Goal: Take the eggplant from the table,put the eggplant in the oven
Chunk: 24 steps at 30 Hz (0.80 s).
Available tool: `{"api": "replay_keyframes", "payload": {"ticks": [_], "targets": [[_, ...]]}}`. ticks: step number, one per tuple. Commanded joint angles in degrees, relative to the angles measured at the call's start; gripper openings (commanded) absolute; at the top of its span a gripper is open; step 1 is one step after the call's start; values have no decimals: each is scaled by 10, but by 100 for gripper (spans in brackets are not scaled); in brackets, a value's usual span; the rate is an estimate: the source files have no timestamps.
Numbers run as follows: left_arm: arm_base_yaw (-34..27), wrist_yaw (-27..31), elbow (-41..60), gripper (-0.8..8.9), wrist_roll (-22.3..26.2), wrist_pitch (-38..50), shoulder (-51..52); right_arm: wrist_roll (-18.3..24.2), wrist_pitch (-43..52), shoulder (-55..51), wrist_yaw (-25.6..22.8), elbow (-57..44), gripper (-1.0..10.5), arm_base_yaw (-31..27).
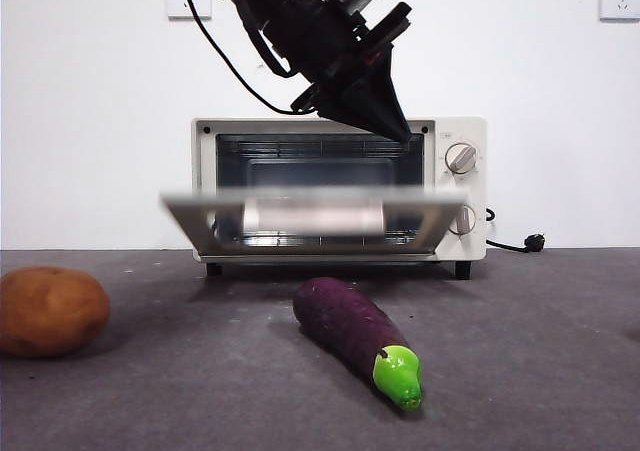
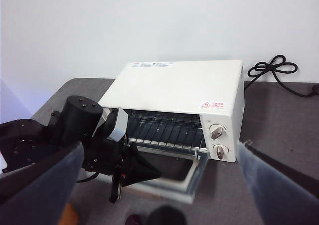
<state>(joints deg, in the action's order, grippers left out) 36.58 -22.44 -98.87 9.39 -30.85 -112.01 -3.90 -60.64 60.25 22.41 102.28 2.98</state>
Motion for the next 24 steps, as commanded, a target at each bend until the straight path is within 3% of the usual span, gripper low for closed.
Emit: {"api": "replay_keyframes", "payload": {"ticks": [1, 14, 24], "targets": [[3, -5, 7, -5, -3, 0, -11, -5, 2, 2, 2, 2, 566, 1], [-6, -5, -4, -5, -4, 1, 34, -5, -7, 8, 2, 2, 566, 1], [-64, 33, -11, -5, -5, 0, 198, -6, -12, 8, 2, 2, 566, 7]]}}
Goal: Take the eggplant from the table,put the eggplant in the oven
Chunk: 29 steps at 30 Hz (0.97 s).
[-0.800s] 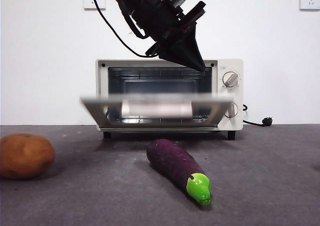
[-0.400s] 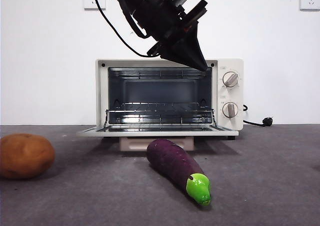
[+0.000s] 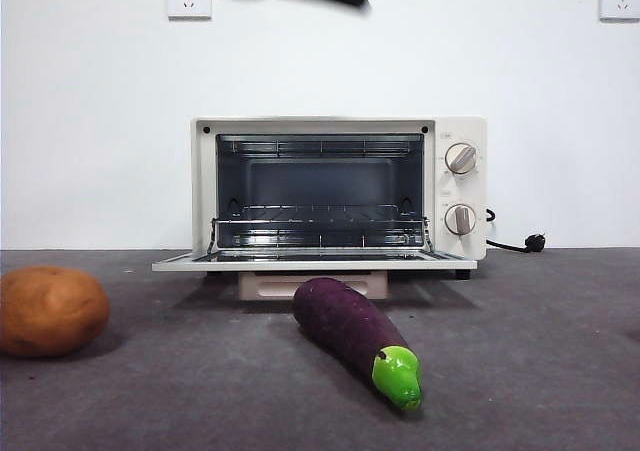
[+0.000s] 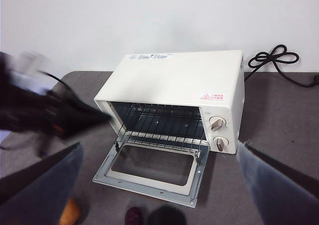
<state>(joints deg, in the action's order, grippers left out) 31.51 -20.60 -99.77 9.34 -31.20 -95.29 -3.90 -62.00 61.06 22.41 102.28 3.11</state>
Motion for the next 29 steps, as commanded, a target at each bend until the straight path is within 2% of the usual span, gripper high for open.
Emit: {"api": "replay_keyframes", "payload": {"ticks": [1, 8, 16, 21, 29], "targets": [[-22, 25, -2, -6, -4, 3, 51, -5, 2, 0, 2, 2, 566, 8], [-85, 69, -2, -5, -4, -15, 177, -6, 2, 0, 2, 2, 566, 15], [-154, 132, -2, -5, -3, -79, 282, -6, 2, 0, 2, 2, 566, 15], [-179, 132, -2, -5, -2, -112, 311, -6, -2, 6, 2, 2, 566, 32], [-182, 134, -2, -5, -2, -130, 322, -6, -34, 35, 2, 2, 564, 90]]}}
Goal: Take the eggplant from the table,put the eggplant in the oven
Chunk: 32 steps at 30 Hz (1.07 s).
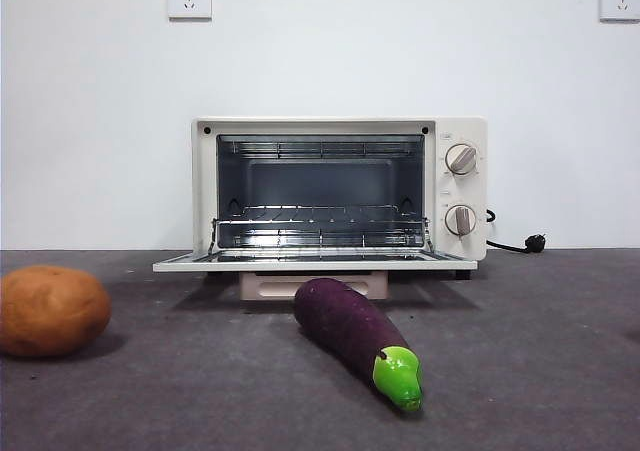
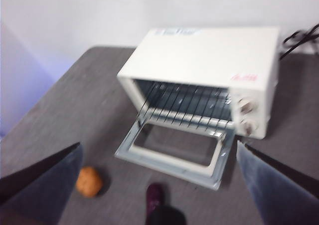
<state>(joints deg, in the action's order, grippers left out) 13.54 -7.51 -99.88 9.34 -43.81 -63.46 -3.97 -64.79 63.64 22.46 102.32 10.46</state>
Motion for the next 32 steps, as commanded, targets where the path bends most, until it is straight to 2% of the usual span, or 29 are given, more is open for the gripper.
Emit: {"api": "replay_keyframes", "payload": {"ticks": [1, 6, 12, 20, 24, 32], "targets": [[-2, 3, -1, -5, -2, -7, 5, -5, -12, 16, 1, 2, 564, 27], [-3, 3, -1, -5, -2, -17, 5, 2, -69, 61, -2, 2, 564, 77], [-2, 3, -1, -5, -1, -16, 5, 21, -139, 150, -42, 1, 563, 146], [-2, 3, -1, -5, -1, -19, 5, 19, -138, 254, -83, -46, 562, 217], [-2, 2, -1, -5, 1, -20, 5, 9, -110, 284, -113, -101, 562, 247], [-2, 1, -1, -5, 2, -23, 5, -49, 26, 303, -116, -231, 561, 310]]}}
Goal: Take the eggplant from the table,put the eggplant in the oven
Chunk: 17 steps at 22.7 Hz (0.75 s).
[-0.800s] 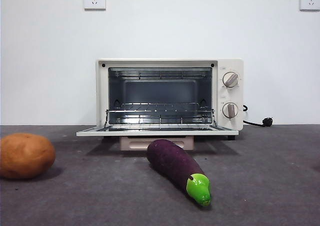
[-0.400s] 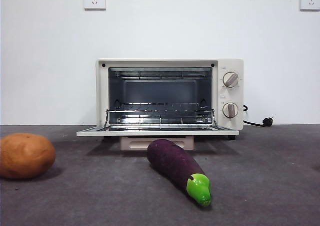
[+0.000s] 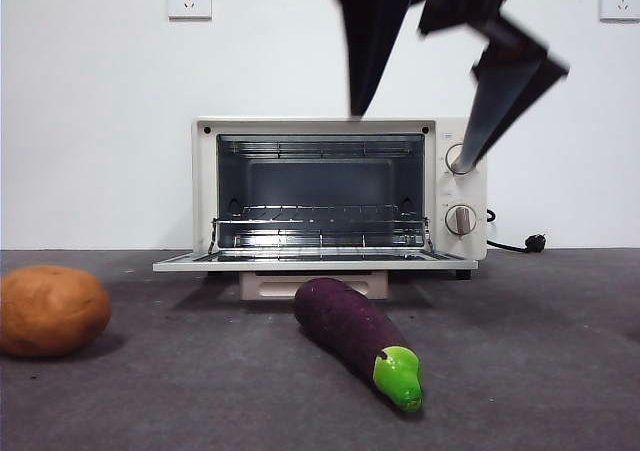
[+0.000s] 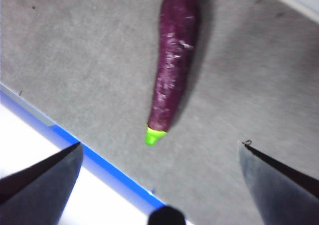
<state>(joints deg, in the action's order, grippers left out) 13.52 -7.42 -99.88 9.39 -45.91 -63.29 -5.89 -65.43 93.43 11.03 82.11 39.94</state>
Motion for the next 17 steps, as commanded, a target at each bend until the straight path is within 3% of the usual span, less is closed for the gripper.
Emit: {"api": "replay_keyframes", "payload": {"ticks": [1, 11, 17], "targets": [[-2, 0, -1, -5, 1, -4, 3, -39, 54, 5, -2, -44, 560, 23], [-2, -1, -1, -5, 1, -19, 3, -106, 193, 20, -41, -144, 527, 72], [-2, -5, -1, -5, 1, -25, 3, -117, 226, 21, -69, -175, 527, 73]]}}
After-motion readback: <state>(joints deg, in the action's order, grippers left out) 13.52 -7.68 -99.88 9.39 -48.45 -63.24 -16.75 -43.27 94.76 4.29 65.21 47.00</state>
